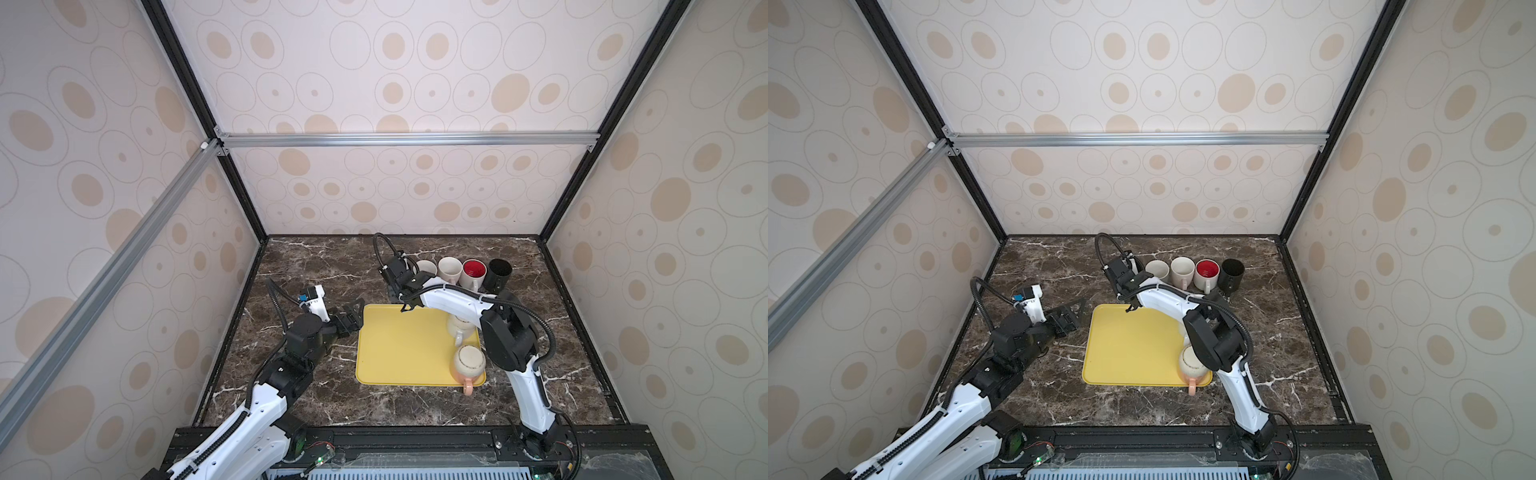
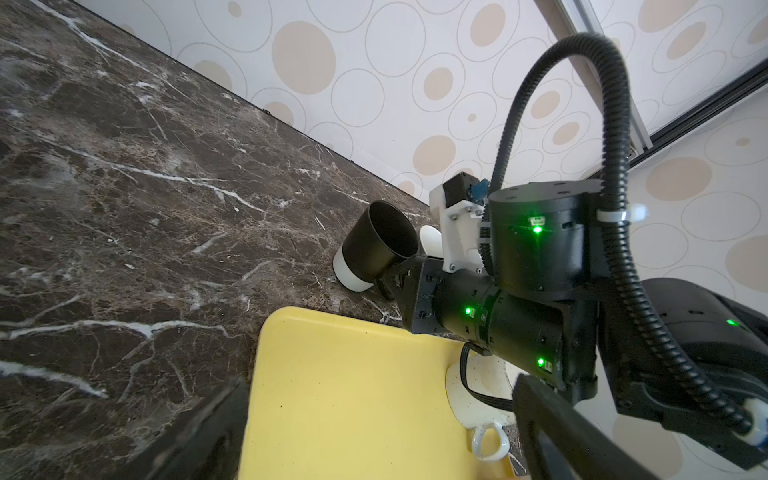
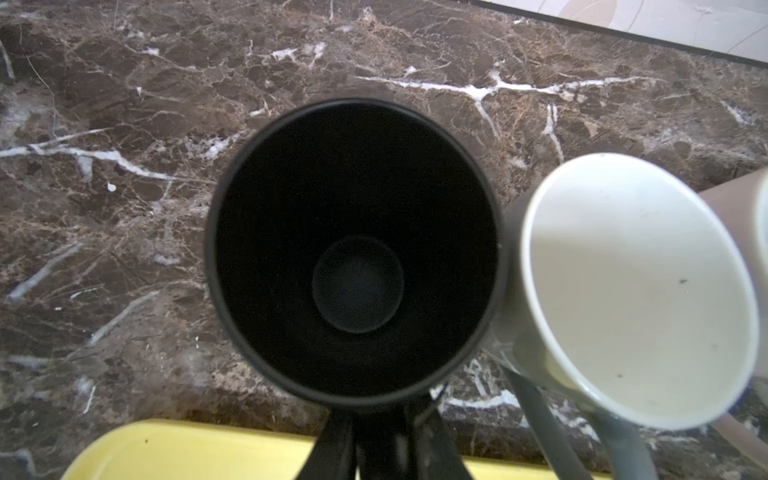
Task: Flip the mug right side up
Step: 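Release the black mug and raise the right gripper away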
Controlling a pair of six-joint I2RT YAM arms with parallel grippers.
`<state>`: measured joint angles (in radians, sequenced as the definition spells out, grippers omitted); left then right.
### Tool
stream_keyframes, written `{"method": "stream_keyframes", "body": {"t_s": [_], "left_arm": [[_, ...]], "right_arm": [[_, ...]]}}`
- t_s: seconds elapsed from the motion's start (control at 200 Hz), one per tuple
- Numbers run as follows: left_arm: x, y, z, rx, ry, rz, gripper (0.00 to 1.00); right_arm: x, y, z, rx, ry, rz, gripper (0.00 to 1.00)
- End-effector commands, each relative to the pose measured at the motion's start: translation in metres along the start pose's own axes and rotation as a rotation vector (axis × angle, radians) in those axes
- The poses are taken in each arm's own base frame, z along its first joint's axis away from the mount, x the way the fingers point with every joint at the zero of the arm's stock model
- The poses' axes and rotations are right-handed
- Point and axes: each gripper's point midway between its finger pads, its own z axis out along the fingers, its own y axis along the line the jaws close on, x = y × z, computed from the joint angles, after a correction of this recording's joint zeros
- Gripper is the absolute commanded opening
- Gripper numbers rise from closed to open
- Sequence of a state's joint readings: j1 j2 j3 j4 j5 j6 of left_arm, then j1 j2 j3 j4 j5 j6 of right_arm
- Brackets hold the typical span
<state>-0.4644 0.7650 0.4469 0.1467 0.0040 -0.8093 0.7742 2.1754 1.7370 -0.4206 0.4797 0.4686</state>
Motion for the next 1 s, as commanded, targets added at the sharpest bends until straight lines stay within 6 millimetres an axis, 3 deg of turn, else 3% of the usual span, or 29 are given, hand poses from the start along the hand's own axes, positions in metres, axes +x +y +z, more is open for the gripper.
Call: {"method": "stream_keyframes", "body": {"t_s": [0.0,0.135,0.63,0.86,0.995], "left_arm": [[-0.007,0.001,-0.004,-0.006,-0.029,-0.011,1.0],[-0.007,0.003,-0.006,-0.009,-0.032,-0.01,1.0],[-0.005,0.003,-0.005,-0.001,-0.026,-0.009,1.0],[-0.005,0.026,-0.002,-0.136,-0.035,-0.015,1.0],[-0.009,0.024,0.002,-0.142,-0.037,0.071,1.0]], "right_arm": [[-0.009,0.007,-0.009,-0.01,-0.036,0.024,0.29],[-0.009,0.009,-0.011,-0.021,-0.032,0.025,0.33],[-0.005,0.008,-0.021,-0.037,-0.016,0.035,0.34],[-0.032,-0.005,-0.058,-0.049,-0.092,0.047,0.35],[-0.051,-0.014,-0.09,-0.076,-0.131,0.043,0.35]]}}
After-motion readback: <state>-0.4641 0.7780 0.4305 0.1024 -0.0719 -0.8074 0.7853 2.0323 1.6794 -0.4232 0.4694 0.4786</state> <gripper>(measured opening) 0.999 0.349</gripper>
